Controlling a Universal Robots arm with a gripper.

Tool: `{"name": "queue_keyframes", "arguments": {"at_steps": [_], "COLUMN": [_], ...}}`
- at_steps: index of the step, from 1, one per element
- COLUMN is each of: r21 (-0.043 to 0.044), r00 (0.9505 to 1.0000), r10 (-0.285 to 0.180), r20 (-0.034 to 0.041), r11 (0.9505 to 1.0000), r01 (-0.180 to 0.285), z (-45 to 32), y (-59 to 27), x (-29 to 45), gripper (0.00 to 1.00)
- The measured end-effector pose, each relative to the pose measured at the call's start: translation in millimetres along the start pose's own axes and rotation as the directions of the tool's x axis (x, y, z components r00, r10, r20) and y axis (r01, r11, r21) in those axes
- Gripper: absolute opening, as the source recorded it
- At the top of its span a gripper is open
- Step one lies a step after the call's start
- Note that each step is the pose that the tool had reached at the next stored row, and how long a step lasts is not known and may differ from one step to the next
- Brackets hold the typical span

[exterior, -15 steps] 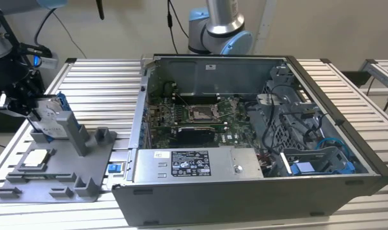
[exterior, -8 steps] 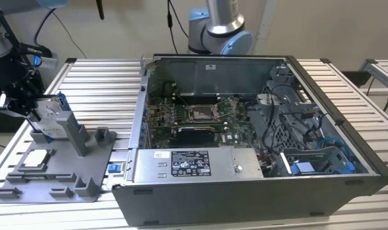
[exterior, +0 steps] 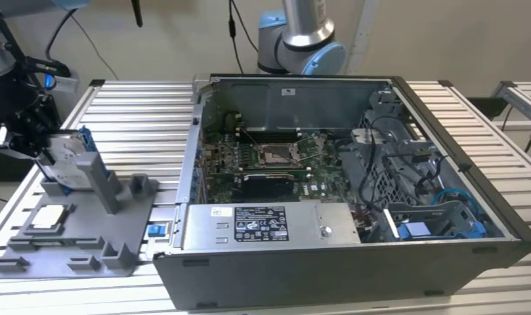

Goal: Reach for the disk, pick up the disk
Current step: 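Pick up the disk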

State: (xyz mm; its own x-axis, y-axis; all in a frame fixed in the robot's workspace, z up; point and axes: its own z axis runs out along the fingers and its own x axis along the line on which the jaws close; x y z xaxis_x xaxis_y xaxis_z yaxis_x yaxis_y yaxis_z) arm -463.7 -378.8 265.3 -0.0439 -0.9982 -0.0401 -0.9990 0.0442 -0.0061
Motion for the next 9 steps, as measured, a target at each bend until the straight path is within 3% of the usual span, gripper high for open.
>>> {"name": "queue_keyframes", "arguments": {"at_steps": [9], "r21": [0.0011], "r00": [1.0000], "r10": [0.001], "r20": [-0.0012], "r11": [1.0000], "r01": [-0.001], "z": [-1.9], "y": [1.1], "x": [0.0], "gripper": [0.00]}}
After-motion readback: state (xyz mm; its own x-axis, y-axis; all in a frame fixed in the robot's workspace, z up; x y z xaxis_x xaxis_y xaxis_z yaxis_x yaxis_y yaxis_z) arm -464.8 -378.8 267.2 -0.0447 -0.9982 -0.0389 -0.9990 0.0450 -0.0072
